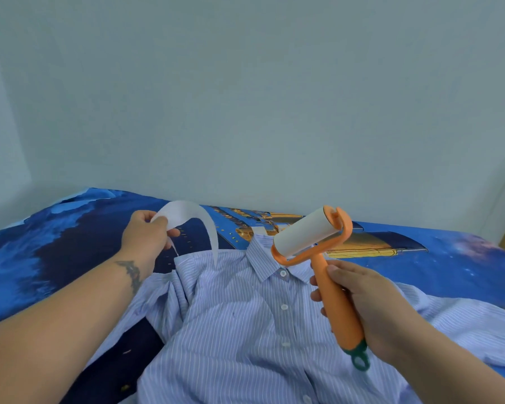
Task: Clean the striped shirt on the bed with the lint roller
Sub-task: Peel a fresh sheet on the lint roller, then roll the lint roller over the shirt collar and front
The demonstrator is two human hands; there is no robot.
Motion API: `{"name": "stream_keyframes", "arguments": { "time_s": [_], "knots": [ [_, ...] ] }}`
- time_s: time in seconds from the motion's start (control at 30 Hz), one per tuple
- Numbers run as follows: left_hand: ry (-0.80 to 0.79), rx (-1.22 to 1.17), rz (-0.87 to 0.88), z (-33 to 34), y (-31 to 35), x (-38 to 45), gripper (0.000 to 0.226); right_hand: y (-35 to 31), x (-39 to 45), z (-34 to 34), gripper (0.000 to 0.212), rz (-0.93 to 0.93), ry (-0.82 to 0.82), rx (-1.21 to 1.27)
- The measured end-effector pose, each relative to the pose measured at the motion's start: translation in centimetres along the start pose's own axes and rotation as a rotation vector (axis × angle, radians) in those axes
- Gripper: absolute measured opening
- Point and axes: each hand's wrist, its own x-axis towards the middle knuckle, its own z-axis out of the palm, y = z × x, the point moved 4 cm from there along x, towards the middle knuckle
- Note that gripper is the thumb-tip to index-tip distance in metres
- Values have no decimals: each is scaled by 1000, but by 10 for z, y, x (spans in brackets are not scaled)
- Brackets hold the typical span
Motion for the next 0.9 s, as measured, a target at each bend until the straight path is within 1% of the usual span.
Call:
{"name": "stream_keyframes", "arguments": {
  "time_s": [0.07,0.17,0.27,0.33,0.4,0.43,0.47,0.53,0.57,0.6,0.67,0.7,0.73,0.8,0.83,0.9],
  "knots": [
    [-27,-3,-43,2,-3,14,19,-2,7,0,22,13,2,-50],
    [-9,-193,-181,6,-11,37,30,-3,18,0,22,17,9,-78],
    [31,-394,-294,9,-17,56,21,-6,30,-2,21,3,29,-82],
    [38,-437,-272,10,-21,70,11,-8,35,-4,21,2,37,-108],
    [4,-449,-211,15,-21,84,7,-11,41,-9,20,1,54,-143],
    [-28,-437,-184,17,-21,91,10,-12,43,-11,20,1,66,-154],
    [-71,-413,-165,21,-21,97,24,-12,46,-14,20,2,78,-163],
    [-173,-279,-102,26,-24,105,56,-10,51,-18,20,14,89,-176],
    [-235,-133,-45,28,-25,107,63,-9,54,-19,20,21,92,-182],
    [-290,79,30,29,-26,105,67,-7,56,-19,20,26,90,-192],
    [-335,614,184,29,-36,109,71,-4,60,-18,20,32,78,-214],
    [-336,811,227,27,-40,113,72,-3,61,-16,19,33,70,-229],
    [-345,929,247,26,-44,118,71,-3,62,-15,19,29,63,-247],
    [-356,1050,250,22,-48,125,67,-3,63,-11,19,2,47,-294],
    [-330,1084,259,18,-50,128,65,-3,64,-9,19,-14,38,-330],
    [-259,1062,285,14,-50,131,61,-5,65,-2,19,-64,25,-435]
  ]
}}
